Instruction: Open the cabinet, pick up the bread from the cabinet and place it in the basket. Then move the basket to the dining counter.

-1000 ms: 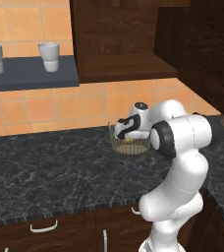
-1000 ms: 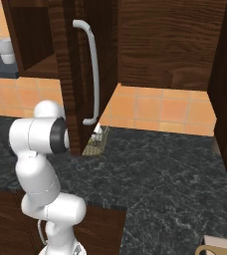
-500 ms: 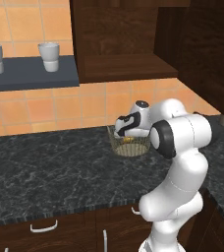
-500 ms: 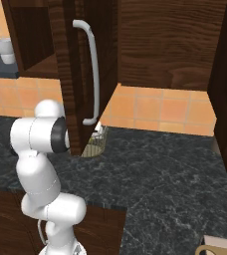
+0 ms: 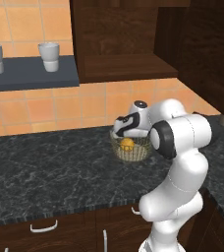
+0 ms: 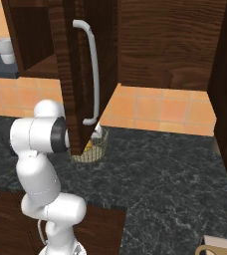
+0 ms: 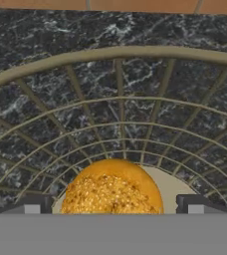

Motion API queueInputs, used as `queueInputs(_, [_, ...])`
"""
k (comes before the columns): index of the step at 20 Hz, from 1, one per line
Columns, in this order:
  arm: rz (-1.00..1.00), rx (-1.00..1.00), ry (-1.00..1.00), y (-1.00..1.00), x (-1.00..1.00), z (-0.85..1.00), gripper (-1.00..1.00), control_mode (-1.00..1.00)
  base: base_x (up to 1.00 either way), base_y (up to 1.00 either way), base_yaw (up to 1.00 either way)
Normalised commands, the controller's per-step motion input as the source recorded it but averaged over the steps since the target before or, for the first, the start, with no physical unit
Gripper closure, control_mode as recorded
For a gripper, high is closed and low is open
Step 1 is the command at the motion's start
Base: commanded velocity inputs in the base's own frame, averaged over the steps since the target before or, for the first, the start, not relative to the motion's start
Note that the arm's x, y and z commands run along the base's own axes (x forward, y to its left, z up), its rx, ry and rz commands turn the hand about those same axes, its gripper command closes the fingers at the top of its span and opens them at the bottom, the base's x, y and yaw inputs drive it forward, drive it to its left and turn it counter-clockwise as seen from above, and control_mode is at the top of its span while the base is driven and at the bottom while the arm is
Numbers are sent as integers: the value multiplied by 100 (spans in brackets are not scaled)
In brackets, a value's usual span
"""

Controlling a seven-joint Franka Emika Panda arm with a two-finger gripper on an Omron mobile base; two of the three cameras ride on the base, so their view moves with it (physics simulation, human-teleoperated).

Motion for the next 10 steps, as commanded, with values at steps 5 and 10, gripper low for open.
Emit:
queueInputs(5, [0,0,-11,13,-2,16,-100,-100,0,0,0])
queueInputs(10, [2,-1,-4,2,-72,46,-100,-100,0,0,0])
